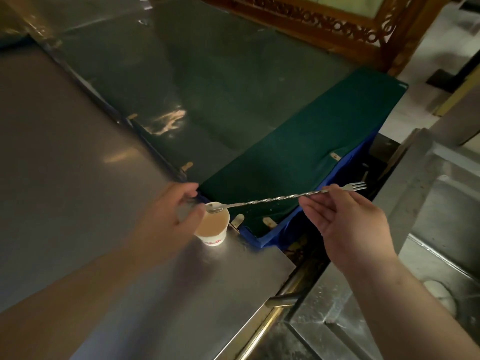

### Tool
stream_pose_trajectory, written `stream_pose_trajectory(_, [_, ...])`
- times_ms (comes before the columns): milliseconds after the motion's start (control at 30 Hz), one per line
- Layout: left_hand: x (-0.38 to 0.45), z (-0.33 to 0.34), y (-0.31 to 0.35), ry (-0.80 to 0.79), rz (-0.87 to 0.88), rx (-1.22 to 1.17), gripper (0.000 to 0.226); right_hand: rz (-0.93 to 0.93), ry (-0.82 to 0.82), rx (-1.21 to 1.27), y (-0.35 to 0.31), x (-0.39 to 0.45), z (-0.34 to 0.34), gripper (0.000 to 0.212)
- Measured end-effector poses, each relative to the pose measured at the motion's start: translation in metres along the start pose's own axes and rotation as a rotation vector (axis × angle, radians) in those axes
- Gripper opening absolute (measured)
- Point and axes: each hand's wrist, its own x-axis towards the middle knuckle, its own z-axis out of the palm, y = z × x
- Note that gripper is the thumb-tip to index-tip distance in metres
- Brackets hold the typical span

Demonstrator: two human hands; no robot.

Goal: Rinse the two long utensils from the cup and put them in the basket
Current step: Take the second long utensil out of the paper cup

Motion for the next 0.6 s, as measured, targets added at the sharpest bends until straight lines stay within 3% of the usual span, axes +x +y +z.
stream_pose_trajectory(100, [-0.002, 0.004, 0.028, 0.014, -0.068, -0.073, 0.021, -0.019, -0.002, 0.072, -0.01, 0.001, -0.017, 0.02])
stream_pose_trajectory(300, [-0.003, 0.042, 0.095, -0.08, -0.149, -0.381, 0.039, -0.098, 0.022, 0.145, -0.04, 0.005, -0.076, 0.013])
stream_pose_trajectory(600, [-0.011, 0.174, 0.208, -0.286, -0.123, -0.587, 0.029, -0.126, 0.25, 0.308, -0.106, -0.006, -0.232, 0.018])
